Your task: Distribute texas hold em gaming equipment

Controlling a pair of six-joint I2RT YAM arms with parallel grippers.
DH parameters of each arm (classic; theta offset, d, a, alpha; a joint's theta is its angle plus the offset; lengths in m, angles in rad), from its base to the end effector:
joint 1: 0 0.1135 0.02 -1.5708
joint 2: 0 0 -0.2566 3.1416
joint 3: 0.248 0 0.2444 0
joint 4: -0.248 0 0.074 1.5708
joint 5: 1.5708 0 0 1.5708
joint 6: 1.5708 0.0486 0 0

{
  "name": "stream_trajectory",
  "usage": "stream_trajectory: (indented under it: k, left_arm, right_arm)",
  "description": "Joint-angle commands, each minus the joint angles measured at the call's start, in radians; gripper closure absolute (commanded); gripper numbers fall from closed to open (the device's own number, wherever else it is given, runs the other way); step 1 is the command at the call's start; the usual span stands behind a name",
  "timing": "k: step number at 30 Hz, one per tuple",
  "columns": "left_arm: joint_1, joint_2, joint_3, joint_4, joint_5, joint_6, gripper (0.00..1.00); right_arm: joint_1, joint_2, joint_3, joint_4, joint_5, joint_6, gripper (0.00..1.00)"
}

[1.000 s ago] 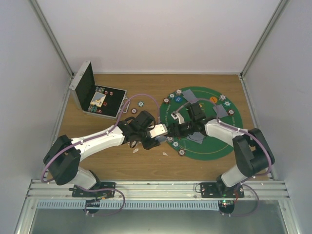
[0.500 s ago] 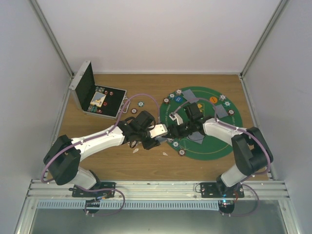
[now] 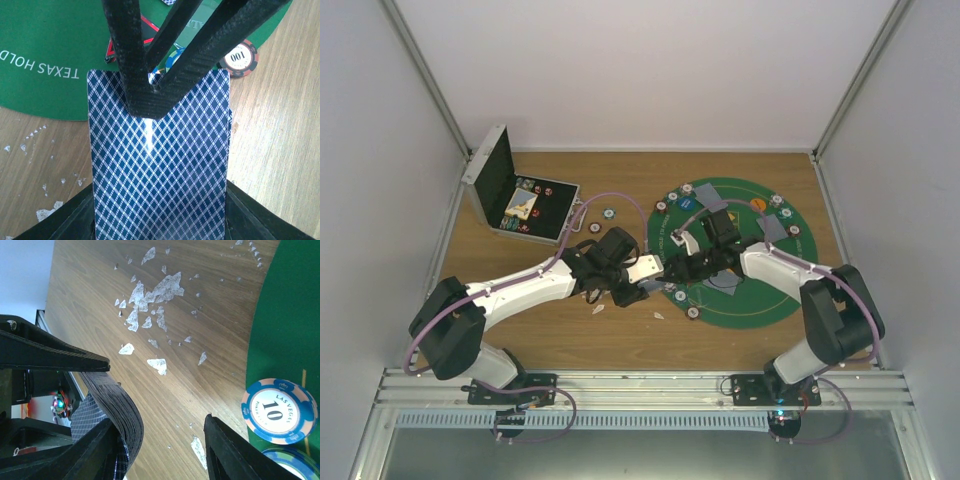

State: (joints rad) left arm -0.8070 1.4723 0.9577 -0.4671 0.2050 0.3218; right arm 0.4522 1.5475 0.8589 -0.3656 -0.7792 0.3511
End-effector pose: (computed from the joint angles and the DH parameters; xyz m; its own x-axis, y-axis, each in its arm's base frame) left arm 0.1990 -0.2221 0.2034 -0.2972 0.7580 -0.5806 0.9269 0.3750 0.0152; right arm 0.2448 0.1569 0.1714 -0.9487 -0.1888 -0.2536 -0.3161 0.5892 0.7436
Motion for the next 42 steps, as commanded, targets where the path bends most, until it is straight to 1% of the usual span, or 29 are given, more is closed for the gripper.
stream_trajectory:
  k: [1, 6, 8, 12, 15, 21, 23, 29, 33, 38, 42]
  left_arm:
    - [-0.002, -0.030, -0.002, 0.055, 0.011, -0.008, 0.43]
    - [-0.002, -0.028, -0.001, 0.054, 0.011, -0.008, 0.43]
    - [-0.002, -0.029, -0.001, 0.055, 0.009, -0.008, 0.43]
    - [-0.003, -0.027, 0.000, 0.055, 0.009, -0.009, 0.43]
    - [-0.003, -0.027, 0.000, 0.055, 0.011, -0.009, 0.43]
    - [-0.002, -0.027, 0.000, 0.055, 0.008, -0.008, 0.43]
    - [-0.002, -0.028, 0.000, 0.054, 0.008, -0.009, 0.43]
    - [-0.002, -0.029, 0.000, 0.053, 0.009, -0.008, 0.43]
    - [-0.001, -0.029, 0.000, 0.054, 0.009, -0.008, 0.43]
    - [-0.003, -0.029, 0.000, 0.054, 0.004, -0.007, 0.43]
    - [-0.003, -0.027, 0.001, 0.052, 0.002, -0.008, 0.43]
  right_arm:
    - [-0.021, -0.022, -0.004, -0.037, 0.034, -0.022, 0.53]
    - [-0.022, -0.029, -0.004, -0.029, -0.040, -0.033, 0.57]
    - [-0.022, -0.032, -0.005, -0.025, -0.068, -0.037, 0.61]
    - [-0.022, -0.041, -0.002, -0.033, -0.094, -0.047, 0.74]
    - [-0.021, -0.051, -0.001, -0.045, -0.090, -0.050, 0.80]
    - [-0.024, -0.075, -0.008, -0.064, -0.077, -0.052, 0.95]
    - [-0.024, -0.081, -0.008, -0.069, -0.077, -0.053, 0.99]
    - [-0.031, -0.099, 0.001, -0.105, -0.038, -0.062, 1.00]
    - [-0.067, -0.117, -0.002, -0.136, 0.013, -0.075, 0.99]
    - [-0.172, -0.176, -0.050, -0.118, 0.014, -0.068, 0.99]
    - [-0.294, -0.241, -0.086, -0.079, 0.026, -0.032, 0.99]
